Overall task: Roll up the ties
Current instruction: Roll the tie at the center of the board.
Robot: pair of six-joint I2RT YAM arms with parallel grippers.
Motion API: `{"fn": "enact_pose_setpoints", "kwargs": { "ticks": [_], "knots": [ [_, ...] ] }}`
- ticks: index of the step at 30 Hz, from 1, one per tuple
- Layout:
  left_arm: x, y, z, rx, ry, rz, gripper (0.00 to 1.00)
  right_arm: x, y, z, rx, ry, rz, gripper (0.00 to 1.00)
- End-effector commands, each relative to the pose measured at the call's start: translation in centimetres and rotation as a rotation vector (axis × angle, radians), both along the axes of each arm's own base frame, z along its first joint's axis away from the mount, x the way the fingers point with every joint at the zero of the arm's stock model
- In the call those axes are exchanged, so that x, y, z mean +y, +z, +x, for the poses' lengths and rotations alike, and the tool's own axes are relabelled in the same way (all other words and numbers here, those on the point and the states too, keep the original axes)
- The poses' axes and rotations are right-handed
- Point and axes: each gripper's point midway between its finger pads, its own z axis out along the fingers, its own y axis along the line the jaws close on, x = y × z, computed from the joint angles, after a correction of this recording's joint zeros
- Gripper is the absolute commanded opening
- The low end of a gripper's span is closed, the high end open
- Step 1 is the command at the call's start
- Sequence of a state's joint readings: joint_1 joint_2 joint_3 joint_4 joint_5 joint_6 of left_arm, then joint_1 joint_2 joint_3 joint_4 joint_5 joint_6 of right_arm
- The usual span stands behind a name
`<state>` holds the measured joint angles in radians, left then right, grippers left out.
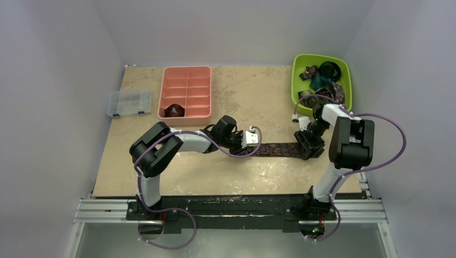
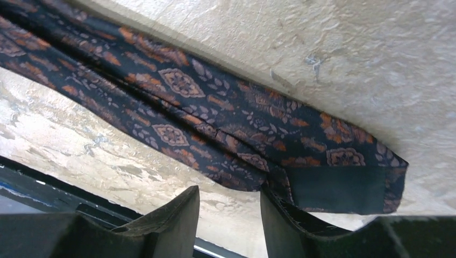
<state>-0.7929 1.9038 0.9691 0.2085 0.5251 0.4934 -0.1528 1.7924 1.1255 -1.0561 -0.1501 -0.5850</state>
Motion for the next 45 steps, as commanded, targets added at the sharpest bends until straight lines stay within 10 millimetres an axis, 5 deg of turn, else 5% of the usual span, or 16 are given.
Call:
{"fn": "enact_pose_setpoints", "kwargs": {
  "ticks": [1,11,19,31,45],
  "knots": [
    [4.8,-6.2,-2.8,0.144,0.035,0.216,0.13,0.4,-0.4,1.1,-0.013,-0.060,0.019,0.45],
    [4.6,-6.1,-2.6,0.141,0.035,0.212,0.13,-1.4,-0.4,0.7,-0.016,-0.069,-0.086,0.46],
    [4.6,-6.3,-2.5,0.144,0.041,0.216,0.14,-0.8,0.0,1.8,-0.051,-0.093,-0.059,0.00],
    [4.4,-6.3,-2.3,0.146,0.042,0.215,0.14,0.1,3.7,5.5,-0.195,-0.081,0.018,0.00],
    [4.6,-6.4,-2.3,0.149,0.049,0.226,0.14,-3.1,-0.2,2.8,-0.113,-0.056,-0.157,0.00]
  ]
}}
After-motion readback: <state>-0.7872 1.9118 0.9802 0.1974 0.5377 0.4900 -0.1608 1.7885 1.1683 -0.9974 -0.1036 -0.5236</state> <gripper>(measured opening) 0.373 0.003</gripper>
